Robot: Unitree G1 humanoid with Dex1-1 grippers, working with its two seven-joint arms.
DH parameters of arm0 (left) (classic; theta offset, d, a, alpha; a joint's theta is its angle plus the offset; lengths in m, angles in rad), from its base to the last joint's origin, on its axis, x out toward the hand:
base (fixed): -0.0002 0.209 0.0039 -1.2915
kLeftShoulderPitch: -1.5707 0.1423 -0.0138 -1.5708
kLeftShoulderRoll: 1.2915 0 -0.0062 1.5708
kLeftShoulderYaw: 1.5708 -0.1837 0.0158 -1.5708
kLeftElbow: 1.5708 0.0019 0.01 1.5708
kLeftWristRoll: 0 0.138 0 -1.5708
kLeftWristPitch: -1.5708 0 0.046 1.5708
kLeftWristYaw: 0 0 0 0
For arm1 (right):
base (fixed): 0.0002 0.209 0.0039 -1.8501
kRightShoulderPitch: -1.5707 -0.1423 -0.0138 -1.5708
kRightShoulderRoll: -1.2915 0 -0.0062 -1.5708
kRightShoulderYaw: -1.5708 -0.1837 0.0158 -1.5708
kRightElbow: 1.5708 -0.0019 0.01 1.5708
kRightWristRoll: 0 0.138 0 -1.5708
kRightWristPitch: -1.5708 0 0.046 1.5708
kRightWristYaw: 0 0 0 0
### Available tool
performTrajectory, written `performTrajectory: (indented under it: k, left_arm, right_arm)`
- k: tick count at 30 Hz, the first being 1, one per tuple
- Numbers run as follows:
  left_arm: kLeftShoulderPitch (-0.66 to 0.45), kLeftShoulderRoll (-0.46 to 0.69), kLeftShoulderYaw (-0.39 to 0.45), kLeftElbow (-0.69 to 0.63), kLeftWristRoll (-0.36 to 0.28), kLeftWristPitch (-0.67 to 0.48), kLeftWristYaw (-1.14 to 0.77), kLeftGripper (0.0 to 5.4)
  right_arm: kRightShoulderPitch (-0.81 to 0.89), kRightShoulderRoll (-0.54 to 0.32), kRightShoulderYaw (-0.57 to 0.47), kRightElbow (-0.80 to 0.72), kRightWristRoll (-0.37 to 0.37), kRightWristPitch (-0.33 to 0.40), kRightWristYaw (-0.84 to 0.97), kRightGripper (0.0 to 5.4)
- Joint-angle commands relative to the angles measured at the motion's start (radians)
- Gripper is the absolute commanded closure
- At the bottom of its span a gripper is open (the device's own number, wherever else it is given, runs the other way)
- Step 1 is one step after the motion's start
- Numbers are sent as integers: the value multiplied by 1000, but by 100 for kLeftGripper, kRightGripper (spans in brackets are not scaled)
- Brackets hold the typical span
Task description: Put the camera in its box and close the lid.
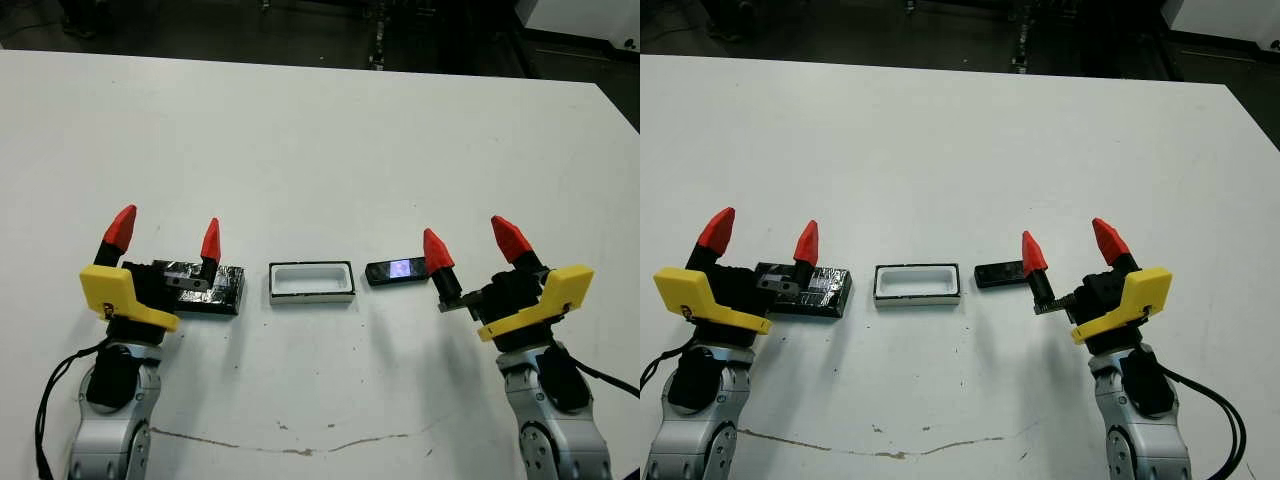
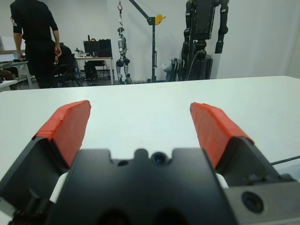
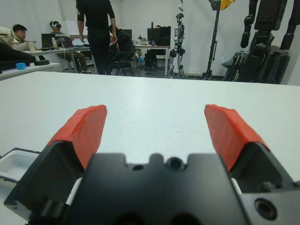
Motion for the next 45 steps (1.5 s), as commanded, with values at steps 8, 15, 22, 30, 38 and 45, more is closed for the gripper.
performTrajectory:
  k: [8,15,22,30,38,45]
  left_arm:
    - [-5,12,-4,12,17,-1,-4,0]
    - [-6,8,-7,6,16,-3,-4,0]
    - [-4,7,-6,6,19,-1,-1,0]
    - [-1,6,-7,4,16,-4,-2,0]
    - [1,6,-5,4,25,-3,4,0]
    - [1,5,-7,9,34,-10,7,0]
  right_arm:
    - [-1,-10,-1,9,-16,2,-1,2]
    - [-40,-58,-27,12,13,10,55,2]
    - [-221,-311,-105,32,147,159,286,2]
    - [-577,-537,-33,280,122,212,599,2]
    - [-874,-563,145,639,-3,98,969,2]
    - [-1050,-523,292,876,-116,56,1214,2]
